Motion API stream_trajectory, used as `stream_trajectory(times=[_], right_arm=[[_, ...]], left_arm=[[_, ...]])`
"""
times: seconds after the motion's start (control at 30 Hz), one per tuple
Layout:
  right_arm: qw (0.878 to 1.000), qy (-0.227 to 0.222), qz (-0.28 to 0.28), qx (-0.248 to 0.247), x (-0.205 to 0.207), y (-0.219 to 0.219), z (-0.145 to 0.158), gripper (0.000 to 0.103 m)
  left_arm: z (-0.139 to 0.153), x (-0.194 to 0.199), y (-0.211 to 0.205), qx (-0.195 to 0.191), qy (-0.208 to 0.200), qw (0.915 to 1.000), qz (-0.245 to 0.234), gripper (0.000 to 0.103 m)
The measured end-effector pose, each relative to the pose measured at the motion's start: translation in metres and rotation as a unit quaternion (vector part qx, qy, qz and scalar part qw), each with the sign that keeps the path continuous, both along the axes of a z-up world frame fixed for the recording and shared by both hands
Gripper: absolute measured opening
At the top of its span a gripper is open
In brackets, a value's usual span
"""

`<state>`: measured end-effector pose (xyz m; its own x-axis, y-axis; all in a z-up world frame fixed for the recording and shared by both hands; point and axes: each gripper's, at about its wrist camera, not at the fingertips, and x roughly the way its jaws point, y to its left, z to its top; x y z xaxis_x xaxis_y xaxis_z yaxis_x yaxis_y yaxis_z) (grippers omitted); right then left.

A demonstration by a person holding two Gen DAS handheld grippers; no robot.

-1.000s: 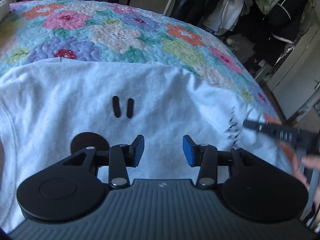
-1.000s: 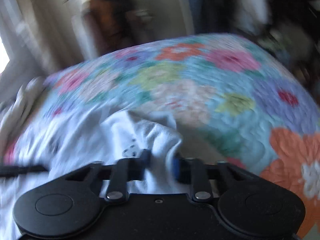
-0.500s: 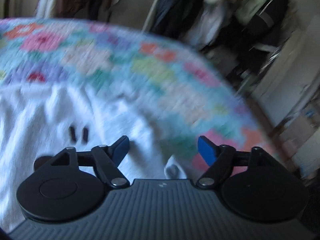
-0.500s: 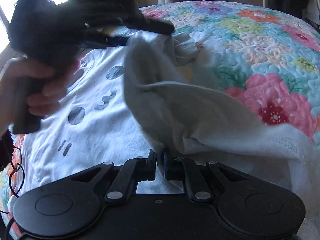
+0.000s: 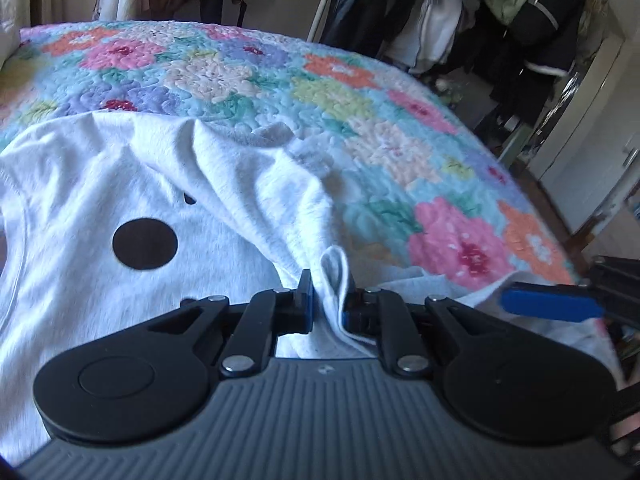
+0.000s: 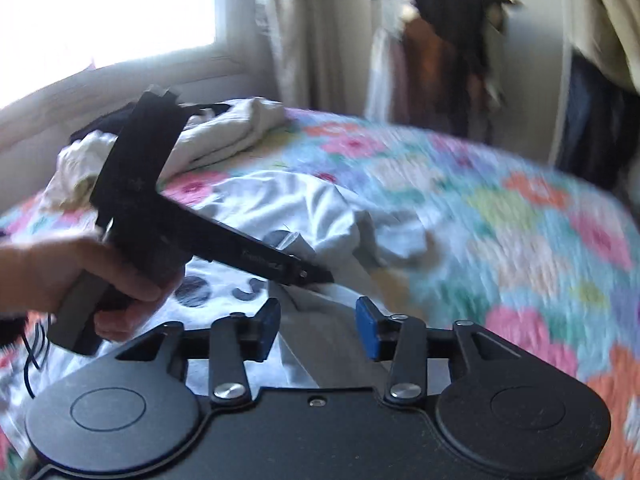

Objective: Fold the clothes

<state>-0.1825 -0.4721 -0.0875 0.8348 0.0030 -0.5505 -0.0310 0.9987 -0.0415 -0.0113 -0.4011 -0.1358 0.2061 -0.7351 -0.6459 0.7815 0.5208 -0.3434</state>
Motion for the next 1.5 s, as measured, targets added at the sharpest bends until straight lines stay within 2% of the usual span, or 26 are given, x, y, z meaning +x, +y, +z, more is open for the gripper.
stream_trajectory(times=[0.07, 0.17, 0.27, 0.37, 0.43, 0.5, 0.53, 0.57, 0.6, 0.67, 0.77, 0.93, 1.03, 1.1, 1.17, 1.23, 1.27, 1.33, 1.37, 1.43, 1.5], right_arm=[[0.999, -0.014, 0.009, -0.037, 0.004, 0.011, -0.003, 0.056], [0.999, -0.009, 0.023, -0.046, 0.013, 0.02, -0.007, 0.059], [0.997, -0.003, 0.011, -0.073, 0.023, 0.026, -0.016, 0.062], [0.995, 0.004, -0.013, -0.1, 0.034, 0.029, -0.025, 0.063], [0.997, 0.002, -0.015, -0.076, 0.037, 0.023, -0.027, 0.061], [0.999, 0.001, -0.007, -0.052, 0.04, 0.019, -0.028, 0.044], [0.999, 0.007, -0.002, -0.051, 0.042, 0.02, -0.028, 0.018], [0.999, 0.012, 0.004, -0.049, 0.045, 0.02, -0.029, 0.002], [0.999, 0.02, 0.004, -0.051, 0.047, 0.02, -0.029, 0.002], [0.998, 0.033, -0.007, -0.056, 0.049, 0.019, -0.028, 0.002], [0.999, 0.02, -0.016, -0.035, 0.037, 0.01, -0.017, 0.002], [0.997, -0.003, -0.06, 0.042, 0.019, -0.019, -0.011, 0.002], [0.992, -0.009, -0.087, 0.092, 0.017, -0.037, -0.015, 0.002], [0.989, -0.013, -0.081, 0.124, 0.018, -0.039, -0.018, 0.002], [0.989, -0.006, -0.064, 0.134, 0.022, -0.035, -0.022, 0.002], [0.989, 0.007, -0.054, 0.137, 0.027, -0.03, -0.029, 0.002], [0.989, 0.014, -0.052, 0.138, 0.03, -0.029, -0.032, 0.002], [0.989, 0.024, -0.047, 0.141, 0.036, -0.026, -0.037, 0.002], [0.988, 0.028, -0.046, 0.143, 0.038, -0.025, -0.039, 0.002], [0.988, 0.03, -0.051, 0.141, 0.043, -0.025, -0.04, 0.003], [0.987, 0.027, -0.056, 0.147, 0.045, -0.027, -0.041, 0.003]], left_arm=[[0.007, -0.003, 0.008, -0.009, -0.002, 0.9999, -0.006, 0.011], [0.016, -0.007, 0.014, -0.021, -0.012, 0.9995, -0.019, 0.011], [0.021, -0.009, 0.017, -0.032, -0.009, 0.999, -0.031, 0.011], [0.015, 0.0, 0.024, -0.056, 0.043, 0.9972, -0.026, 0.011], [0.01, 0.004, 0.027, -0.056, 0.059, 0.9965, -0.02, 0.011], [0.006, 0.007, 0.029, -0.05, 0.062, 0.9966, -0.019, 0.011], [0.005, 0.009, 0.029, -0.046, 0.065, 0.9967, -0.019, 0.011], [0.006, 0.01, 0.03, -0.042, 0.065, 0.9968, -0.021, 0.013], [0.008, 0.011, 0.03, -0.037, 0.061, 0.9971, -0.024, 0.014], [0.016, 0.012, 0.033, -0.03, 0.042, 0.9983, -0.029, 0.019], [0.034, 0.018, 0.036, -0.035, 0.011, 0.9987, -0.034, 0.029], [0.058, 0.038, 0.022, -0.016, -0.045, 0.9982, -0.035, 0.034], [0.052, 0.051, -0.016, 0.043, -0.067, 0.9938, -0.078, 0.041], [0.045, 0.055, -0.046, 0.097, -0.111, 0.9826, -0.113, 0.041], [0.043, 0.058, -0.065, 0.129, -0.142, 0.9727, -0.131, 0.041], [0.045, 0.066, -0.077, 0.132, -0.139, 0.9723, -0.134, 0.041], [0.046, 0.073, -0.082, 0.123, -0.124, 0.9758, -0.132, 0.042], [0.045, 0.086, -0.094, 0.114, -0.084, 0.9817, -0.128, 0.051], [0.041, 0.094, -0.102, 0.119, -0.059, 0.9834, -0.123, 0.056], [0.03, 0.105, -0.118, 0.141, -0.026, 0.9841, -0.105, 0.056], [0.017, 0.11, -0.131, 0.158, -0.013, 0.9814, -0.108, 0.056]])
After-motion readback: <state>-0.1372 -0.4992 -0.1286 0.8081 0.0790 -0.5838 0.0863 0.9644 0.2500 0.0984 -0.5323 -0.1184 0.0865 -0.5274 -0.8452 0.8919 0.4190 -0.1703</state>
